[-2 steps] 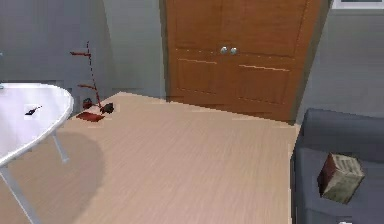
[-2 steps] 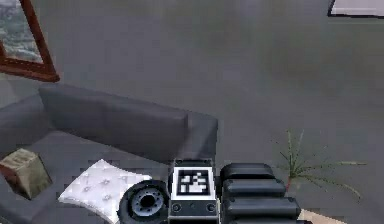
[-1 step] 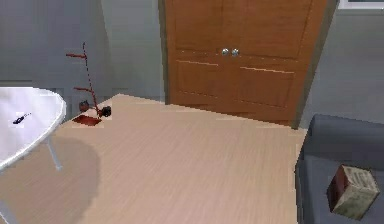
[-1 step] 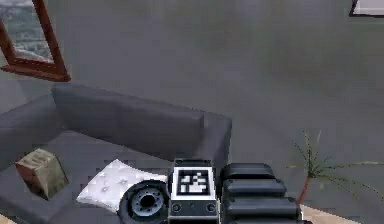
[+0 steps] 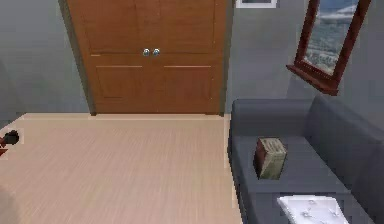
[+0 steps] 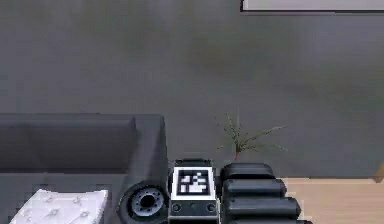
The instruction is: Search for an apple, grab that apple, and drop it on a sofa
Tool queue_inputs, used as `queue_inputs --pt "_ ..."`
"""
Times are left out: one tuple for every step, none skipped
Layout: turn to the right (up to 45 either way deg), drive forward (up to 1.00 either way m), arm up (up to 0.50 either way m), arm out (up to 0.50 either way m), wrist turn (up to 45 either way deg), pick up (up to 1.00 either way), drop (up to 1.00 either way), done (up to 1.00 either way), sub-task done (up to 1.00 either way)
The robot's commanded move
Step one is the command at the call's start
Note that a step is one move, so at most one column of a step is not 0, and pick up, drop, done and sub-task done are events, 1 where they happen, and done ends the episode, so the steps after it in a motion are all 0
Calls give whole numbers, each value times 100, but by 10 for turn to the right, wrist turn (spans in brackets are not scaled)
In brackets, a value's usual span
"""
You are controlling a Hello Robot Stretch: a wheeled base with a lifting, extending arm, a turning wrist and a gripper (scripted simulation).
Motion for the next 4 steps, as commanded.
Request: queue_inputs --pt "0 85 0 0 0 0 0 0 0" --pt "-450 0 0 0 0 0 0 0 0" --pt "-450 0 0 0 0 0 0 0 0" --pt "450 0 0 0 0 0 0 0 0"
